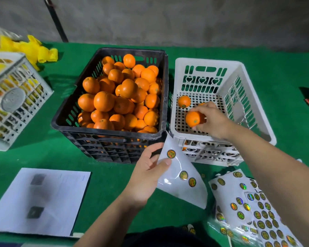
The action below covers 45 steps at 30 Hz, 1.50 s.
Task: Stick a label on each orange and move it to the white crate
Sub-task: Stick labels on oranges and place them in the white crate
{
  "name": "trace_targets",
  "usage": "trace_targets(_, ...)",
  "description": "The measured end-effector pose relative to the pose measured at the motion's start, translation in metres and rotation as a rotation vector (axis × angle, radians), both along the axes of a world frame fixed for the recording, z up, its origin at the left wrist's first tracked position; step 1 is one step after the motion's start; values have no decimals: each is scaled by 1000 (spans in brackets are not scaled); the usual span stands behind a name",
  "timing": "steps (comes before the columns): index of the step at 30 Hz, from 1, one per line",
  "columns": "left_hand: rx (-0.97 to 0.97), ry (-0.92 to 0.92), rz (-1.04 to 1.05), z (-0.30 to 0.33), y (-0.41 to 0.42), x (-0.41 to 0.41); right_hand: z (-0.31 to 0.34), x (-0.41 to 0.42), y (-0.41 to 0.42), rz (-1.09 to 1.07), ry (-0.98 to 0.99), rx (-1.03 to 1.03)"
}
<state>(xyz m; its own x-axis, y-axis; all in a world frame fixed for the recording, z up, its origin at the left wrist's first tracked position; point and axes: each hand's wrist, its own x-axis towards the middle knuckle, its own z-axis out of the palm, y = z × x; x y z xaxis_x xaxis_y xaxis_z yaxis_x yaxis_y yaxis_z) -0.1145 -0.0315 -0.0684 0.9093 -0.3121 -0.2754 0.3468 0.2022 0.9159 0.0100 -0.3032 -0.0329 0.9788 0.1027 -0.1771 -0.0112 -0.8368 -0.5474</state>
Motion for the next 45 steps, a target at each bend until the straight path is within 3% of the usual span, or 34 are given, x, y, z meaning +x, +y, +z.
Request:
trace_targets(4,102,-59,-54,-1,-1,1,-23,28,1,58,298,-176)
trace_targets(9,232,-128,-106,-1,-4,5,-27,39,0,86,417,-345)
trace_targets(11,258,-167,-112,2,-3,6,-21,35,-1,73,434,-301)
trace_targets(13,278,-200,-135,7,-1,8,-5,24,0,42,358,-139)
trace_targets(16,326,-285,-198,23,5,16,28,-12,8,-17,252,300)
trace_targets(20,392,-471,-214,56,14,49,36,-57,24,185,333,719)
trace_targets(25,380,-562,-231,90,21,102,29,-78,40,-89,167,1005)
trace_targets(27,606,-696,-126,87,23,134,27,-84,45,-149,99,1077)
trace_targets(30,1181,-745,99,74,24,190,24,-90,55,-252,46,1150)
trace_targets(32,1504,-614,-36,65,26,218,24,-91,62,-302,46,1195)
trace_targets(34,1678,-539,-167,54,30,237,25,-94,67,-316,51,1224)
trace_targets(36,1804,-555,-132,48,35,250,22,-96,68,-325,63,1250)
trace_targets(39,1822,-627,-65,50,39,257,19,-100,65,-343,69,1254)
trace_targets(41,1732,-670,-60,57,39,251,17,-103,62,-343,59,1243)
trace_targets(43,1494,-668,24,69,35,237,15,-104,59,-332,48,1237)
trace_targets(45,1131,-662,135,82,30,216,12,-105,57,-331,40,1226)
